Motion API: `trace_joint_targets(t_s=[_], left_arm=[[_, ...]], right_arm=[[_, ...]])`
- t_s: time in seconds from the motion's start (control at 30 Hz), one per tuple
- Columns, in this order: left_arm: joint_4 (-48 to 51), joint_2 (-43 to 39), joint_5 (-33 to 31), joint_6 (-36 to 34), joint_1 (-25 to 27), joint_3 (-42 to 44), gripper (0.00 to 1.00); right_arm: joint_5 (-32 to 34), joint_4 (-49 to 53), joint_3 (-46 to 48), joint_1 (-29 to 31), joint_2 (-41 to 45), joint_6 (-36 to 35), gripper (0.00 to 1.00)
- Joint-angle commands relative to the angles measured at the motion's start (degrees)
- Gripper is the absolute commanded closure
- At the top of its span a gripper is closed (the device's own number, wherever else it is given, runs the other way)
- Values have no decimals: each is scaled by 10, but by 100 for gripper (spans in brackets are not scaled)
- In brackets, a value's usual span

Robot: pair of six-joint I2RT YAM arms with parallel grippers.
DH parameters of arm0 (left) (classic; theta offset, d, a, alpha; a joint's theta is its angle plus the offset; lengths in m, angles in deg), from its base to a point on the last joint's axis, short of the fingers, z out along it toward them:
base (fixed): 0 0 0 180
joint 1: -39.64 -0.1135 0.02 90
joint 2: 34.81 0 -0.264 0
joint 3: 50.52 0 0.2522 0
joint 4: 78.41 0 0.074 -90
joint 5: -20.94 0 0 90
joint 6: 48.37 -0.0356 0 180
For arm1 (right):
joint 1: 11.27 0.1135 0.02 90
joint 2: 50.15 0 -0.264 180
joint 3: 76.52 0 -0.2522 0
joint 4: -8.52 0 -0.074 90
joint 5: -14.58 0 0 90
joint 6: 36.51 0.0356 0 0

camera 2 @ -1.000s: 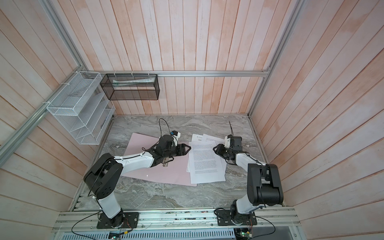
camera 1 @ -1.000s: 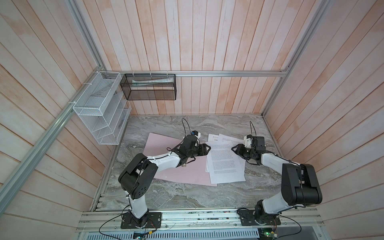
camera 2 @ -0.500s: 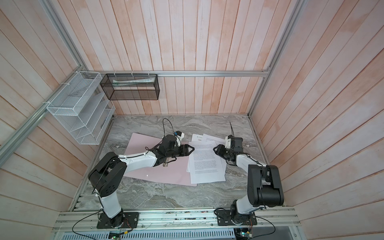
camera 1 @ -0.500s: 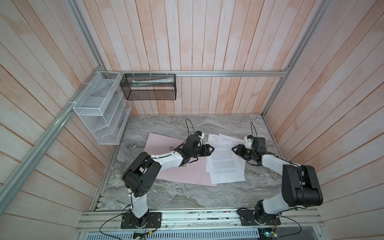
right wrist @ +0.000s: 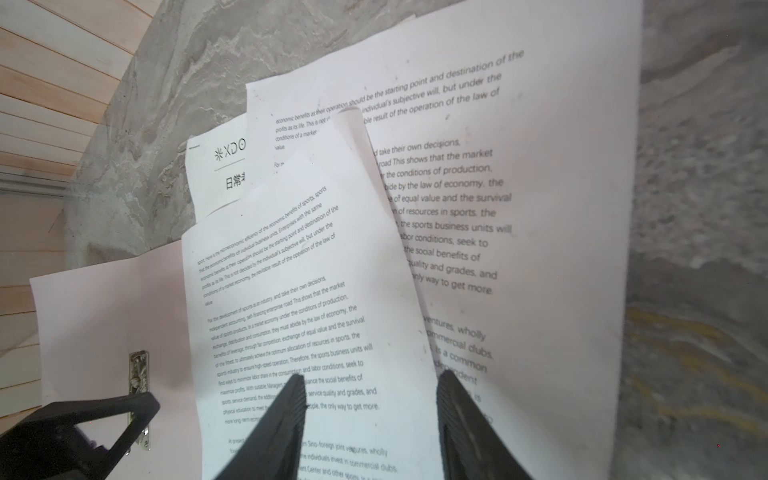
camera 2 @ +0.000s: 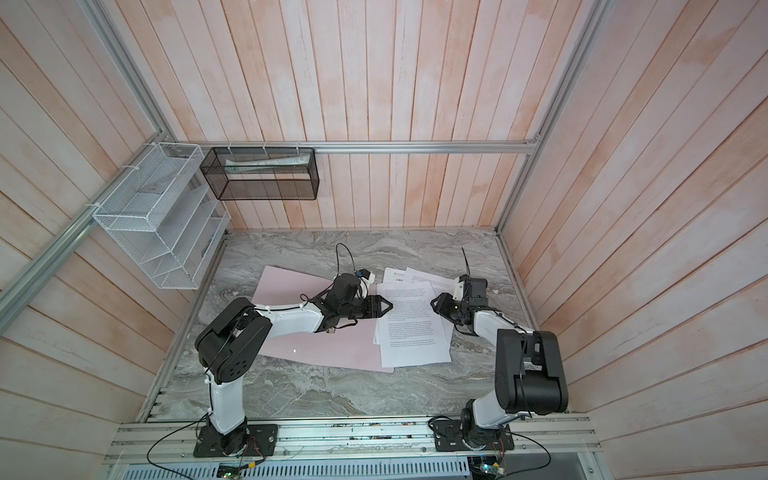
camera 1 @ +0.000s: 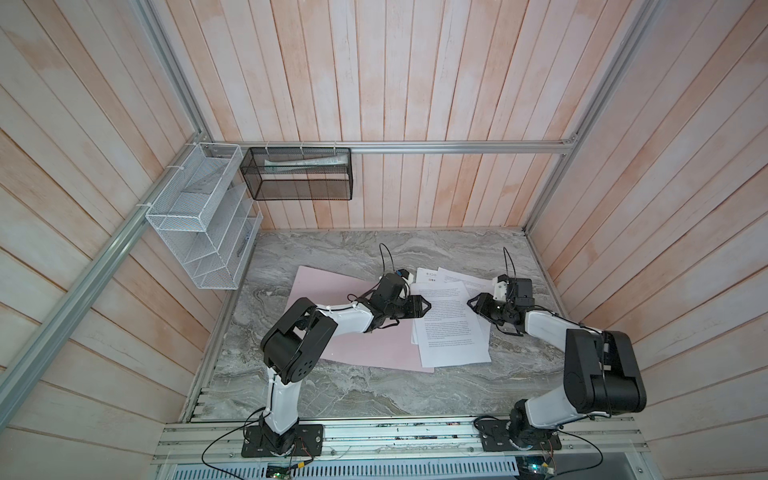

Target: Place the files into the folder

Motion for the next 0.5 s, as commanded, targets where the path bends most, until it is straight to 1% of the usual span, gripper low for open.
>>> trace_joint_targets(t_s=[0.0, 0.13, 0.33, 0.47], left_arm=[[-4, 17, 16, -4, 7, -21, 38], [-2, 34, 22, 0, 9, -34, 39], [1, 55, 23, 2, 10, -43, 42], [-1, 73, 25, 7, 10, -46, 42]], right_arm=[[14, 24, 20, -5, 9, -2, 50], [1, 21, 37, -8, 7, 6, 50], [14, 47, 40, -16, 30, -4, 48], [-5, 47, 45, -20, 31, -3, 48]])
